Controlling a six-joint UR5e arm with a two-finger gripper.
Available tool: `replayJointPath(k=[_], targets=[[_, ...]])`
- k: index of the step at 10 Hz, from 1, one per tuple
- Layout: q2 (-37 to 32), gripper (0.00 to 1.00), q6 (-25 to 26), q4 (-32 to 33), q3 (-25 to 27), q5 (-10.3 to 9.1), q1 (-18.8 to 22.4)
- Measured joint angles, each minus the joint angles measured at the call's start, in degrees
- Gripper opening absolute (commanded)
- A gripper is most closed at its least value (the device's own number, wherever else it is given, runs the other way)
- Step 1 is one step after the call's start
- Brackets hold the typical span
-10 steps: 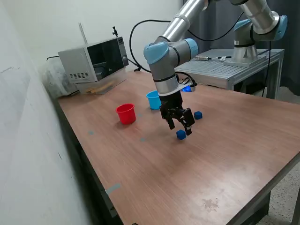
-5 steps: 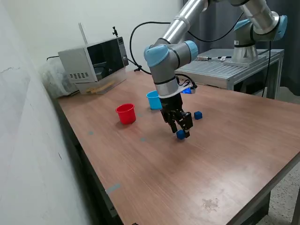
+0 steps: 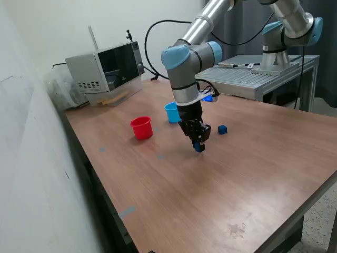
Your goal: Place red objects in the red bin, and blue objects in the blue bin.
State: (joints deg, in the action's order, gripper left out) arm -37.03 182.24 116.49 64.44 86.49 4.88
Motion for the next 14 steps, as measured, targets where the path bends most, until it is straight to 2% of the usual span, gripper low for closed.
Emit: replayJointPath(k=[2, 4, 7, 10, 12, 14], targets=[[-3.87, 0.0, 0.02, -1.38, 1.13, 0.65, -0.51], [-8.64, 0.0, 0.02, -3.88, 3.76, 2.36, -2.48], [-16.2, 0.0, -0.05, -8.77, 8.97, 5.79, -9.97], [-19.15, 0.0, -0.15, -10.46, 13.26, 9.86, -16.58], [-19.74, 0.0, -0.46, -10.93, 14.58, 11.61, -19.84], [-19.65, 0.0, -0.79, -10.87, 15.25, 12.57, -22.33]])
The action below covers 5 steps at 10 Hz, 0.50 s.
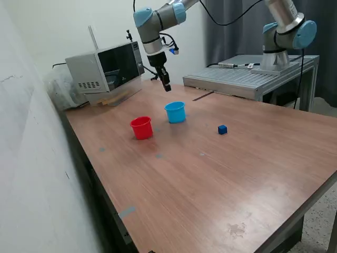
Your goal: Place red objects in the red bin, and blue objects in the blue bin.
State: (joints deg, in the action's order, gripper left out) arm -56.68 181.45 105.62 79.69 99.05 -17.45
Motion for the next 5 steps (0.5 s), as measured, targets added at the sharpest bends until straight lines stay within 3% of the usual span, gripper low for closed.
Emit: replayJointPath(k=[5], targets=[[1.89, 0.0, -0.21, 2.16, 1.67, 0.01, -0.62]])
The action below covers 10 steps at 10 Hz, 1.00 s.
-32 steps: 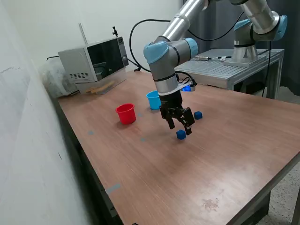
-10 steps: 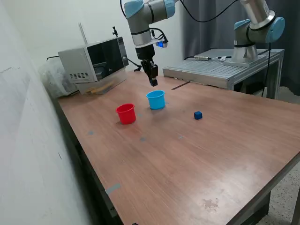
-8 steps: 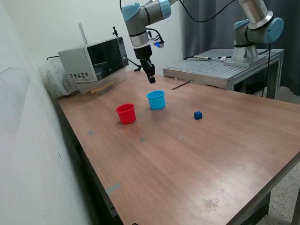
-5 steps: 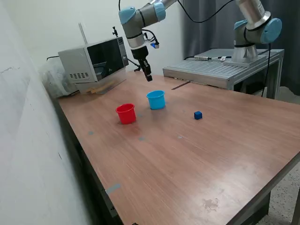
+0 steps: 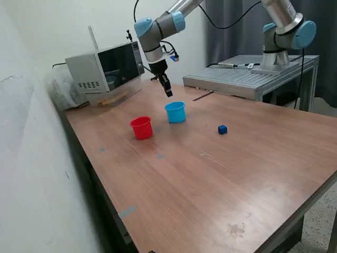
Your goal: Place red objects in the red bin, and blue objects in the blue bin.
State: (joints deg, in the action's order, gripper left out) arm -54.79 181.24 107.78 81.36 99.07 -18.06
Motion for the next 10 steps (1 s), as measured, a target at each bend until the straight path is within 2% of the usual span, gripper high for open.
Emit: replayJointPath(k=[1, 7, 10], targets=[[0.07, 1.0, -0.03, 0.3, 0.21, -0.06, 0.15], [-0.02, 1.0, -0.77, 0.68, 1.27, -1.5, 1.47], [-0.88, 1.0, -0.62, 0.44, 1.79, -1.76, 6.63]])
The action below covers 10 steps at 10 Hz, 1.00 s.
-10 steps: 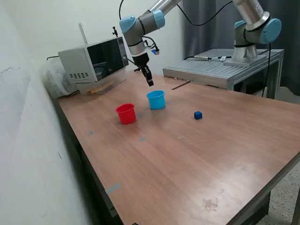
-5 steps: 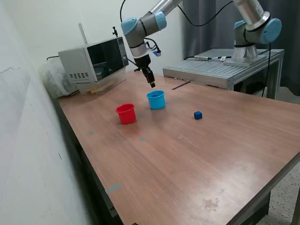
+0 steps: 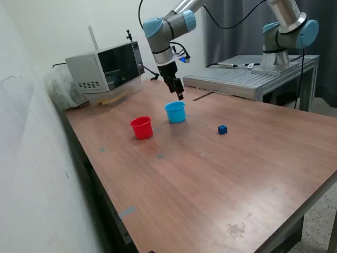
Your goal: Place red objects in the red bin, and blue objects in the blue bin.
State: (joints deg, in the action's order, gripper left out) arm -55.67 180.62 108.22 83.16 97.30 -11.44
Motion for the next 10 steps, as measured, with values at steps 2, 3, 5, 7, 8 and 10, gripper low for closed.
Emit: replayJointPath(k=[2, 3, 5, 7, 8, 10], targets=[[-1.79, 1.0, 0.47, -0.19, 1.43, -2.15, 4.51], [-2.72, 1.0, 0.66, -0.26, 2.51, -3.61, 6.73], [-4.09, 1.0, 2.39, -0.37, 4.63, -7.08, 10.47], [-4.71, 1.0, 4.37, 0.0, 6.73, -14.05, 12.85], [-4.81, 1.0, 5.49, 1.61, 7.77, -17.22, 13.34], [-4.75, 1.0, 7.36, 7.01, 9.62, -20.16, 13.63]])
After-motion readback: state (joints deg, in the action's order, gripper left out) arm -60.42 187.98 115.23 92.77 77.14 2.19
